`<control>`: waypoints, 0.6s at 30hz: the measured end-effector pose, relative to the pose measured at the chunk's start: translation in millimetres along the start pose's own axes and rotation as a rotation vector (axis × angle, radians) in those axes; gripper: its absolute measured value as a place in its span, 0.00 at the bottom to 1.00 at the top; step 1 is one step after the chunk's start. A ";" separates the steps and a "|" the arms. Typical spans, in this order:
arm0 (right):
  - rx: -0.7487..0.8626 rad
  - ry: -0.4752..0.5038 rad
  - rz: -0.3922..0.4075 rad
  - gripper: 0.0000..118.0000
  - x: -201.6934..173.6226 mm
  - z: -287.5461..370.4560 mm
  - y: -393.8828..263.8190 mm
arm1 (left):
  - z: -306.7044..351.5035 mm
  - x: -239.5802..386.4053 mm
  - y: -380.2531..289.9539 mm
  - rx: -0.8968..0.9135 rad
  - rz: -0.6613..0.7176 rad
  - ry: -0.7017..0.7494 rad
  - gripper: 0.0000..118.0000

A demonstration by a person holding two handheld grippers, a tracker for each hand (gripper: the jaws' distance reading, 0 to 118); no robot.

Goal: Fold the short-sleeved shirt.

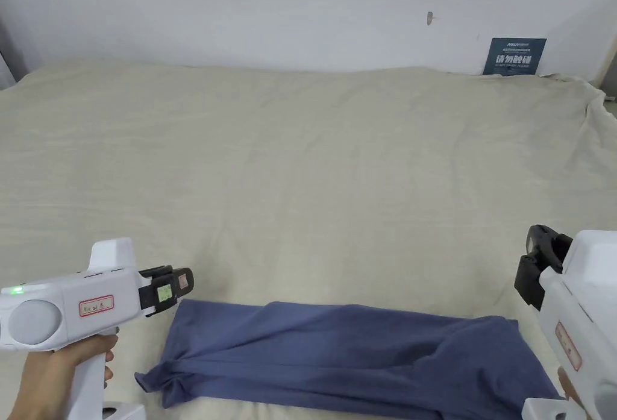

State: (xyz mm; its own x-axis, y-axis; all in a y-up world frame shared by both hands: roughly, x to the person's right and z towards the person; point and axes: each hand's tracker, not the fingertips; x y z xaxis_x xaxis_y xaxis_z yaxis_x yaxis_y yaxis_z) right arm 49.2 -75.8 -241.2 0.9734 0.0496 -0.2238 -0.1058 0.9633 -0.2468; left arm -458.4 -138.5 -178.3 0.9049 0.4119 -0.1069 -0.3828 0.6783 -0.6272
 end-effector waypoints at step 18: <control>-0.093 -0.012 0.015 0.00 -12.7 -24.7 -12.8 | -78.5 -123.3 -38.1 -0.302 0.228 0.012 0.81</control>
State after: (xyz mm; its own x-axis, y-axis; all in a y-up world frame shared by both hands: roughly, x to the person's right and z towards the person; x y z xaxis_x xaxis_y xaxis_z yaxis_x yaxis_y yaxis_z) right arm 33.3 -95.3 -258.5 0.9737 0.0675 -0.2174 -0.1385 0.9336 -0.3305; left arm -540.8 -263.0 -201.7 0.8055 0.5232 -0.2783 -0.5044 0.3589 -0.7854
